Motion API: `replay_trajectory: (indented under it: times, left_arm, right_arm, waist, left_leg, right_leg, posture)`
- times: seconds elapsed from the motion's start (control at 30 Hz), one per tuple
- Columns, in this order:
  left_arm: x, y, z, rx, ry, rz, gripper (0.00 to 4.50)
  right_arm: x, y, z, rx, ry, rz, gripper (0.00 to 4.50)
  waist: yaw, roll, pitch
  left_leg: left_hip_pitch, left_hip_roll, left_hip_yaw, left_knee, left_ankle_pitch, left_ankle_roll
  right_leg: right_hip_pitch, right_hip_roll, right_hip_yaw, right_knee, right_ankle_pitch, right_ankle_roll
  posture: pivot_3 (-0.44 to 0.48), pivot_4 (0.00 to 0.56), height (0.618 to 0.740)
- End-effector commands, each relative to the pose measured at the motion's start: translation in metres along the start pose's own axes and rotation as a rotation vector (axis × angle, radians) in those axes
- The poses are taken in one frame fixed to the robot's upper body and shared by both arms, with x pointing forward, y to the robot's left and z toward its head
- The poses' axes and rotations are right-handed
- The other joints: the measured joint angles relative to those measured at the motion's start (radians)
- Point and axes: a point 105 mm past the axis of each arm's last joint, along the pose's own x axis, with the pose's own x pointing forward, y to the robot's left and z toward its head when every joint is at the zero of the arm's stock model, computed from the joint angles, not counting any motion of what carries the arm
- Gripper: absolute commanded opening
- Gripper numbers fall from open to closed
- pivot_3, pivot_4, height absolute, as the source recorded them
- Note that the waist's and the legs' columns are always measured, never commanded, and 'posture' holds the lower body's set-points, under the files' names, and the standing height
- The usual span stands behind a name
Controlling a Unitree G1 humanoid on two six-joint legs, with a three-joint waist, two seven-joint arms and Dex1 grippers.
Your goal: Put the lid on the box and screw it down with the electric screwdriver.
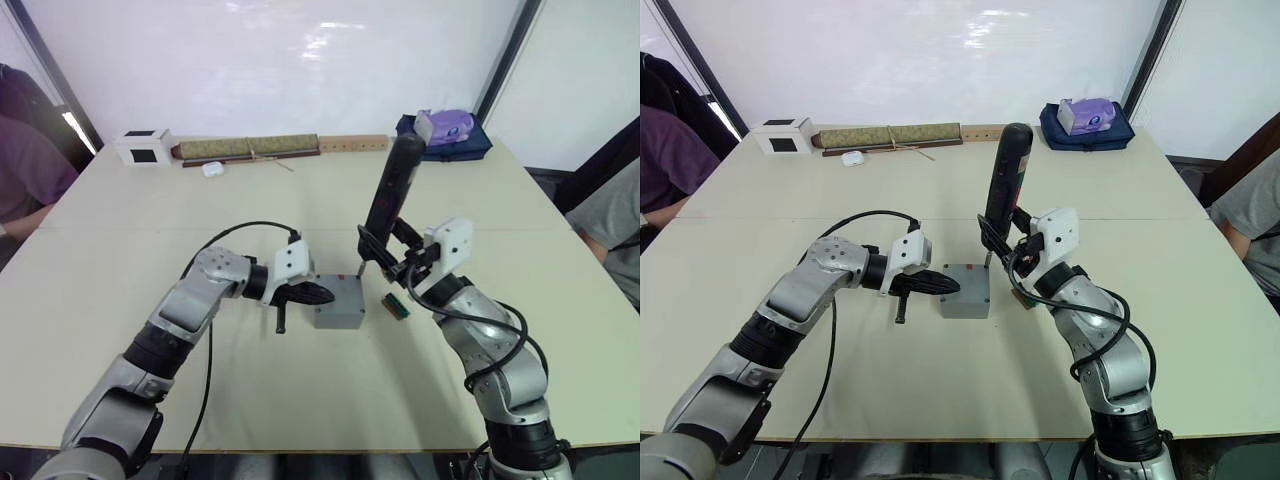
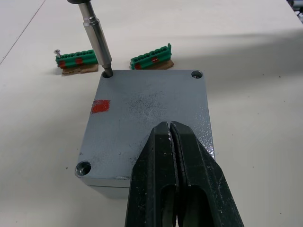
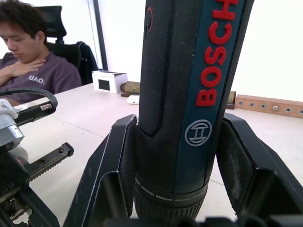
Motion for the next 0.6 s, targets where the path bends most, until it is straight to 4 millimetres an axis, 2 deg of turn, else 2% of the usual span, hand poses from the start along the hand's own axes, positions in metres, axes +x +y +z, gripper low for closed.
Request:
replay_trajectory:
  times: [0.03, 0.23, 0.43, 0.6]
  left_arm:
    - [0.005, -0.008, -0.012, -0.036, 0.039, -0.03, 0.0]
    - [0.008, -0.009, -0.013, -0.044, 0.036, -0.031, 0.0]
    - [0.009, -0.009, -0.019, -0.061, 0.038, -0.03, 0.0]
    - [0.01, -0.009, -0.019, -0.083, 0.015, -0.017, 0.0]
  right_arm:
    - [-0.011, 0.001, -0.043, 0.066, 0.188, 0.007, 1.84]
    - [-0.008, -0.004, -0.023, 0.045, 0.139, 0.014, 1.84]
    - [0.003, -0.016, 0.045, 0.036, -0.016, 0.03, 1.84]
    - [0.008, -0.037, 0.088, 0.088, -0.064, 0.003, 1.84]
  waist:
    - [0.0, 0.0, 0.0]
    - [0.001, 0.0, 0.0]
    - [0.004, 0.003, 0.004]
    - [0.006, 0.01, 0.011]
  left_leg:
    - [0.0, 0.0, 0.0, 0.0, 0.0, 0.0]
    - [0.0, 0.0, 0.0, 0.0, 0.0, 0.0]
    - [-0.002, 0.0, 0.0, -0.001, 0.0, 0.0]
    - [-0.006, -0.001, -0.001, -0.001, 0.0, 0.0]
  right_leg:
    - [0.0, 0.0, 0.0, 0.0, 0.0, 0.0]
    - [0.0, -0.001, 0.0, 0.0, 0.0, 0.0]
    - [-0.002, -0.002, 0.0, -0.001, 0.0, -0.001]
    - [-0.005, -0.004, 0.0, -0.001, 0.0, -0.001]
  posture:
    - [0.0, 0.15, 0.74]
    - [0.0, 0.15, 0.74]
    - [0.0, 0.15, 0.74]
    - [0.0, 0.15, 0.74]
